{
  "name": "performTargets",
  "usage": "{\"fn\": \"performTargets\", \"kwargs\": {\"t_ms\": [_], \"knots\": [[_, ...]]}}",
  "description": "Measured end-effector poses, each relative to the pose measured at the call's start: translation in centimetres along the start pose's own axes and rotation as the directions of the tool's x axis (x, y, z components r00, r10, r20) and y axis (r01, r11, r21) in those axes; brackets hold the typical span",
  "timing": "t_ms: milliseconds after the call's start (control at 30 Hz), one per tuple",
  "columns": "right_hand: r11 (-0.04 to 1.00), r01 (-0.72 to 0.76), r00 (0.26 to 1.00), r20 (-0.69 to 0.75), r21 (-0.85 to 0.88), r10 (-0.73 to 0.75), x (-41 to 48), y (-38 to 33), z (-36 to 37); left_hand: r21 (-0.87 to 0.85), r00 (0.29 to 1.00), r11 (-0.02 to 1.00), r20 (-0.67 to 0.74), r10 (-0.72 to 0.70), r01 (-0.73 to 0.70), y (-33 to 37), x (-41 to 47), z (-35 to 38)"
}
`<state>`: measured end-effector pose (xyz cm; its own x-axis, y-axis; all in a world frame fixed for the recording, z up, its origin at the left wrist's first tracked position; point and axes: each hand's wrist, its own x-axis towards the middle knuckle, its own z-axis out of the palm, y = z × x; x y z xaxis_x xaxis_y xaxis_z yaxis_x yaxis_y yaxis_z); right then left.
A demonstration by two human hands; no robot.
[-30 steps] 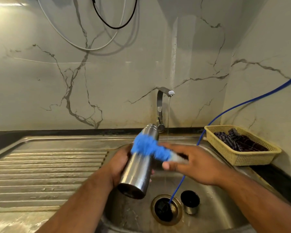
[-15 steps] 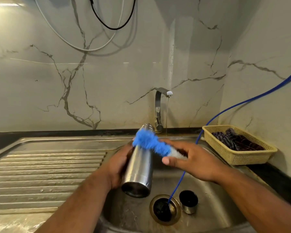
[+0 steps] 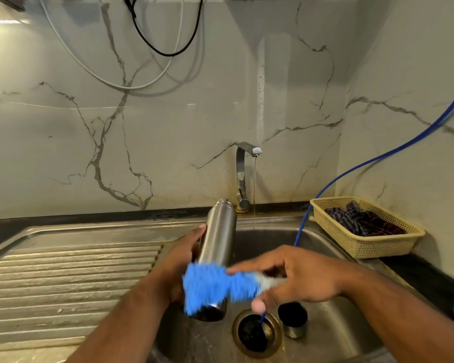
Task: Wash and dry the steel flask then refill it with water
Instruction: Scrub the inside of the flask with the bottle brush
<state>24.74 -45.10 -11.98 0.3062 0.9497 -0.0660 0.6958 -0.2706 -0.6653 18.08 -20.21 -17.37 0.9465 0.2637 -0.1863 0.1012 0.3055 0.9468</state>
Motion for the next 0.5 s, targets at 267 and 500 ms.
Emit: {"fn": "performTargets", "kwargs": {"t_ms": [267, 500], "knots": [[1.000, -0.003, 0.977, -0.215, 0.031, 0.010, 0.7, 0.4, 0.5, 0.013, 1.000, 1.000, -0.027, -0.001, 0.002, 0.5, -0.2, 0.0], [0.995, -0.089, 0.844, -0.533, -0.038, 0.055, 1.1, 0.8, 0.5, 0.026, 0.998, 1.000, 0.053, -0.016, 0.015, 0.6, -1.2, 1.3]]}}
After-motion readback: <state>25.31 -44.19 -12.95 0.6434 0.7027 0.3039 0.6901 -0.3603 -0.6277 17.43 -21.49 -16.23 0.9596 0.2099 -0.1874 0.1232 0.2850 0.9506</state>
